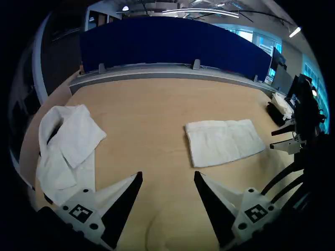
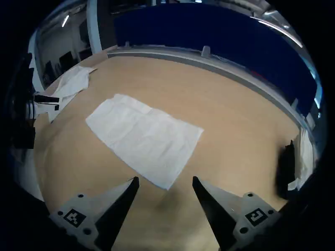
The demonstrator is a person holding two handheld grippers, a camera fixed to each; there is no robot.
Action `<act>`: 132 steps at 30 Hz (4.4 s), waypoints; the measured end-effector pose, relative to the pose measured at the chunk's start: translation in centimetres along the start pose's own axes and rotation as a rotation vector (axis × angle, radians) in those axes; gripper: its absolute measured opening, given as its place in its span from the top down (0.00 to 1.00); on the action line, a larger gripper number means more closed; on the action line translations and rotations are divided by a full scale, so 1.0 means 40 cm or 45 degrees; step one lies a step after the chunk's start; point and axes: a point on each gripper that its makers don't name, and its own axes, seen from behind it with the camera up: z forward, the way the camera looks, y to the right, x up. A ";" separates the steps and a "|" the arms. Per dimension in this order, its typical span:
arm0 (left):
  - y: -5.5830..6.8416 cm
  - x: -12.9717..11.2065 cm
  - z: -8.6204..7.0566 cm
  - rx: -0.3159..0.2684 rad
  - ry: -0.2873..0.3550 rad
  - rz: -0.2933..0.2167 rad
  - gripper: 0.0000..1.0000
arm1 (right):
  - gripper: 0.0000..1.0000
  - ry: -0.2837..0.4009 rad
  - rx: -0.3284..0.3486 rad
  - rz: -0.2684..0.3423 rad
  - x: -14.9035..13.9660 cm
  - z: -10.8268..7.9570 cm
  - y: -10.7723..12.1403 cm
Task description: Fold towel
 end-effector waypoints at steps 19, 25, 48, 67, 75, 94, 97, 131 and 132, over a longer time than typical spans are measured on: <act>-0.042 -0.034 -0.045 0.048 0.001 -0.045 0.09 | 0.40 -0.079 0.053 -0.001 -0.041 0.047 -0.007; -0.050 -0.034 -0.051 0.049 0.002 -0.049 0.09 | 0.41 -0.119 0.061 -0.028 -0.057 0.061 -0.015; -0.062 -0.031 -0.055 0.045 0.006 -0.061 0.09 | 0.92 -0.141 0.043 -0.031 -0.070 0.077 -0.006; -0.054 -0.010 -0.053 0.033 0.017 -0.056 0.09 | 0.94 0.042 0.043 -0.050 0.104 0.005 -0.019; -0.055 -0.006 -0.065 0.030 0.027 -0.063 0.09 | 0.94 0.127 0.065 -0.123 0.225 -0.016 -0.058; -0.049 -0.001 -0.072 0.019 0.039 -0.068 0.09 | 0.94 0.177 0.117 -0.267 0.352 -0.012 -0.136; -0.048 -0.003 -0.072 0.019 0.040 -0.073 0.09 | 0.94 0.176 0.137 -0.297 0.364 -0.001 -0.162; -0.046 -0.042 -0.071 0.019 0.035 -0.129 0.09 | 0.94 0.019 0.428 -0.418 0.281 0.281 -0.519; -0.046 -0.042 -0.070 0.019 0.035 -0.129 0.09 | 0.94 0.014 0.428 -0.412 0.276 0.285 -0.519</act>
